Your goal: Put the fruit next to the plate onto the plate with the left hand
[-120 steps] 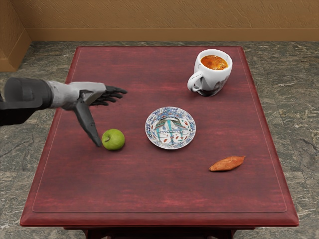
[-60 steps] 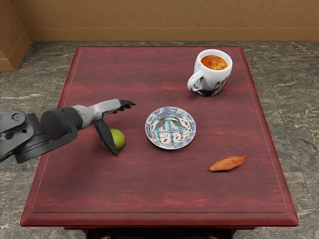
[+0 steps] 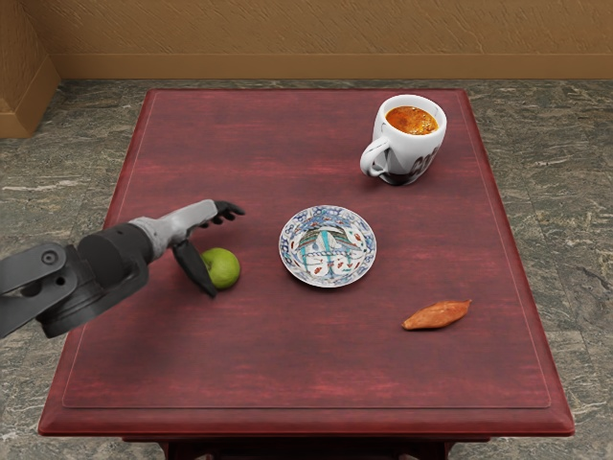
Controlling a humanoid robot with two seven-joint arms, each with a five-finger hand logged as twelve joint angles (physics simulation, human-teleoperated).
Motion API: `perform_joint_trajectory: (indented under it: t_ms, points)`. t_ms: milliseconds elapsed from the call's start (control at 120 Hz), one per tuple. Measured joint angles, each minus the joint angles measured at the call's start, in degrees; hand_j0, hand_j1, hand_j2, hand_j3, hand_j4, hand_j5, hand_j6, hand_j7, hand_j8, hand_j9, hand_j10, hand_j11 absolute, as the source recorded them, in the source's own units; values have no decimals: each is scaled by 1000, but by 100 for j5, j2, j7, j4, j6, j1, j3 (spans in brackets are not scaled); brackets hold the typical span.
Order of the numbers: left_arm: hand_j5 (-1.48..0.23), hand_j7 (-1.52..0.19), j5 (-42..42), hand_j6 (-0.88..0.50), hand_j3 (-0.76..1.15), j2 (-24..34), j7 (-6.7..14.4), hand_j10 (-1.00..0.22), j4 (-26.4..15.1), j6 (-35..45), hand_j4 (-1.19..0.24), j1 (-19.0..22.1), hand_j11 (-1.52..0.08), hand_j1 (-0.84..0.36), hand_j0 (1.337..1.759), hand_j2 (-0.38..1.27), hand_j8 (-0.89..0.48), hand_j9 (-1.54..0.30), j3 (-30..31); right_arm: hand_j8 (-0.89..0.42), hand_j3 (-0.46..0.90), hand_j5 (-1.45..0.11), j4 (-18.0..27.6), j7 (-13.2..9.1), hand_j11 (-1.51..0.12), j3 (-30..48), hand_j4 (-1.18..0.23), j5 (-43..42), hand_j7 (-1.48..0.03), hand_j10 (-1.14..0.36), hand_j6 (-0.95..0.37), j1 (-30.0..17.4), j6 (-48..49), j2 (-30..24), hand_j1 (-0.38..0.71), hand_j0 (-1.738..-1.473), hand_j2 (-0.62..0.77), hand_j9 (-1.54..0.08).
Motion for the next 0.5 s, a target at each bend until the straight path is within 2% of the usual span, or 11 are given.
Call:
perform_joint_trajectory:
  t_ms: [92, 317, 383, 417, 433, 442, 475, 500]
  points:
    - [-328, -328, 30, -255, 0, -85, 0, -254, 13, 155, -254, 0, -327, 49, 1658, 56, -255, -327, 55, 0, 0, 0, 0, 0, 0, 0, 0, 0, 0, 0, 0, 2, 0, 0, -349, -1658, 0, 0]
    - [-468, -469, 191, -355, 0, -248, -2, -353, 71, 432, -354, 4, -471, -55, 1658, 207, -354, -470, 225, 0, 0, 0, -6, 0, 0, 0, 0, 5, 0, 0, 0, 16, 0, 0, -349, -1658, 0, 0]
    - [-504, -505, 262, -367, 0, -233, -5, -365, 84, 511, -367, 22, -509, -102, 1656, 363, -366, -507, 251, 0, 0, 0, -7, 0, 0, 0, 0, 7, 0, 0, 0, 22, 0, 0, -349, -1658, 0, 0]
    - [-517, -520, 295, -374, 0, -224, -10, -370, 94, 555, -374, 103, -526, -142, 1655, 323, -372, -523, 264, 0, 0, 0, -8, 0, 0, 0, 0, 7, 0, 0, 0, 24, 0, 0, -349, -1658, 0, 0]
    - [-525, -529, 318, -376, 0, -223, -12, -371, 106, 573, -377, 117, -537, -190, 1655, 390, -374, -532, 269, 0, 0, 0, -8, 0, 0, 0, 0, 8, 0, 0, 0, 25, 0, 0, -349, -1658, 0, 0]
    - [-528, -531, 330, -379, 0, -219, -13, -374, 113, 583, -379, 120, -540, -200, 1655, 366, -377, -536, 272, 0, 0, 0, -8, 0, 0, 0, 0, 8, 0, 0, 0, 25, 0, 0, -349, -1658, 0, 0]
    - [-541, -546, 376, -388, 0, -215, -17, -382, 134, 617, -389, 130, -556, -287, 1654, 580, -386, -551, 283, 0, 0, 0, -8, 0, 0, 0, 0, 8, 0, 0, 0, 26, 0, 0, -349, -1658, 0, 0]
    - [-550, -554, 400, -392, 0, -208, -14, -387, 149, 645, -392, 138, -563, -291, 1653, 575, -390, -558, 292, 0, 0, 0, -8, 0, 0, 0, 0, 8, 0, 0, 0, 27, 0, 0, -349, -1658, 0, 0]
